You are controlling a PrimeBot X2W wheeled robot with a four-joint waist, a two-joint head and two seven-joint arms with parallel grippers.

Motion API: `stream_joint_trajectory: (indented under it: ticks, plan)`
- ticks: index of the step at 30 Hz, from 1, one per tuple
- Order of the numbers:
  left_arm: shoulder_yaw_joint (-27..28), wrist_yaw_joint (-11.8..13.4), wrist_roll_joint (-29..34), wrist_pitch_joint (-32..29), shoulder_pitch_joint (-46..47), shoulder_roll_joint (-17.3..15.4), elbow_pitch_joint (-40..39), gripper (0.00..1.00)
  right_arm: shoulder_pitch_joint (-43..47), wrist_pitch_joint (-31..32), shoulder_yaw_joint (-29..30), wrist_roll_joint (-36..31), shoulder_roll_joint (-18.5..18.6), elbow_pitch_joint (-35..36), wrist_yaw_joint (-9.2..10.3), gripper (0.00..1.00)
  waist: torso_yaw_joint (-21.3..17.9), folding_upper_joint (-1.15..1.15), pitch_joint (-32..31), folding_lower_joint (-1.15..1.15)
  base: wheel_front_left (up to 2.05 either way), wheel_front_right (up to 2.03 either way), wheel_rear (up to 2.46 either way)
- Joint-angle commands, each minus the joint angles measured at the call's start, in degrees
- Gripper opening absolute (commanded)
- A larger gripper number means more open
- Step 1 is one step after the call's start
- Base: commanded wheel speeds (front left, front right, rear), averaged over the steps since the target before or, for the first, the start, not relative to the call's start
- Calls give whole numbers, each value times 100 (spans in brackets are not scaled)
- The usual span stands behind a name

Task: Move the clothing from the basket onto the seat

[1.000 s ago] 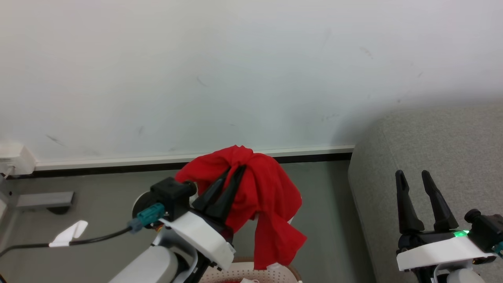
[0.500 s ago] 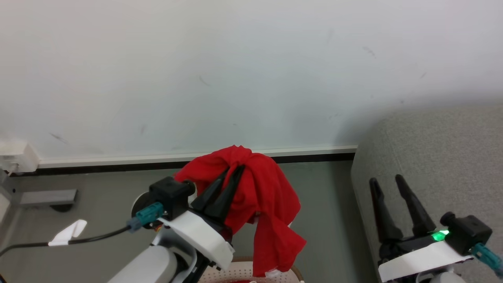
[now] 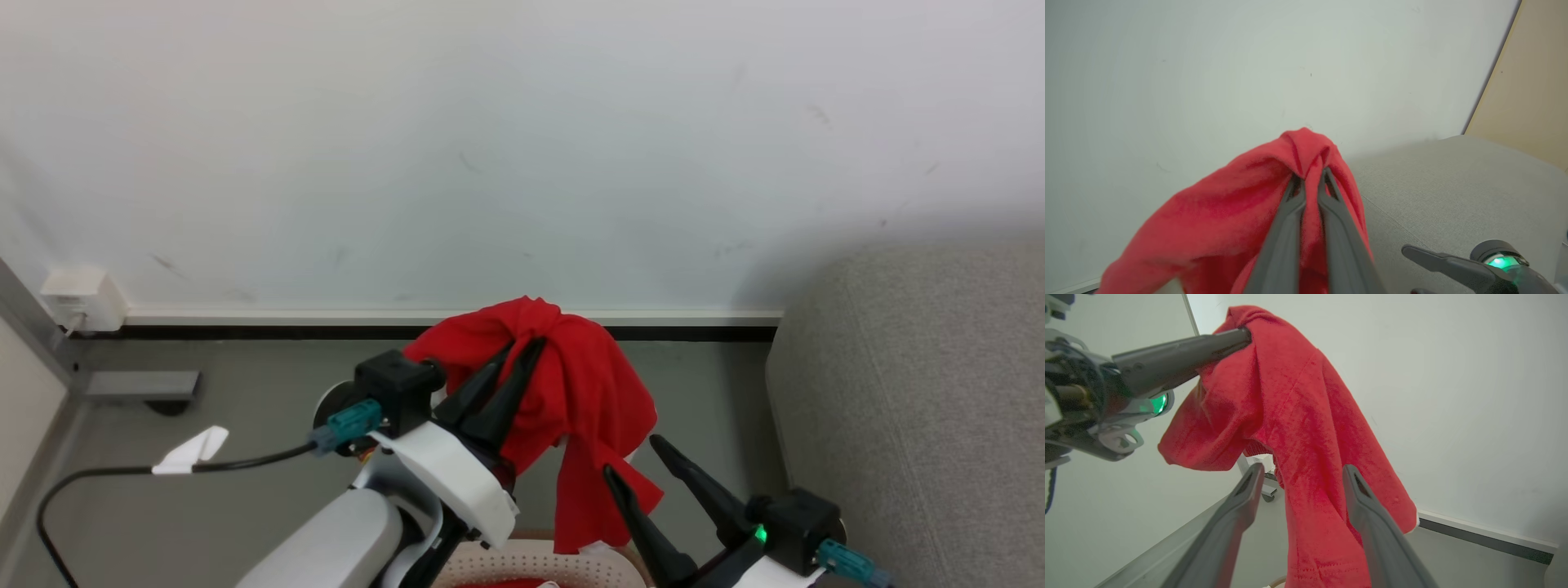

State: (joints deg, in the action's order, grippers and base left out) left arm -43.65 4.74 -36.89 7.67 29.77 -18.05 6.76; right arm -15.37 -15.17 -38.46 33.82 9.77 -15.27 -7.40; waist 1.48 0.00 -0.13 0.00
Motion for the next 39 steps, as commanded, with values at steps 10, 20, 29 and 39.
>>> stream_joint_trajectory:
  ticks: [10, 20, 29, 39]
  plan:
    - [-189, -117, -17, 79, 55, 203, 221, 0, -727, 4, -502, -244, -213, -1064, -17, 100, 193, 0, 6, 0, 0, 0, 0]
    - [-505, -283, -4, 8, 41, 419, 353, 0, -1182, 4, -260, -633, -465, -2006, -17, 100, 551, 0, -27, 0, 0, 0, 0]
    - [-753, -411, -46, -38, -7, 602, 534, 0, -1392, 4, -197, -726, -598, -2269, -17, 80, 799, 0, -67, 0, 0, 0, 0]
    - [-658, -361, -161, 53, -61, 513, 704, 0, -1238, 4, -251, -530, -564, -2032, -17, 0, 789, 0, -117, 0, 0, 0, 0]
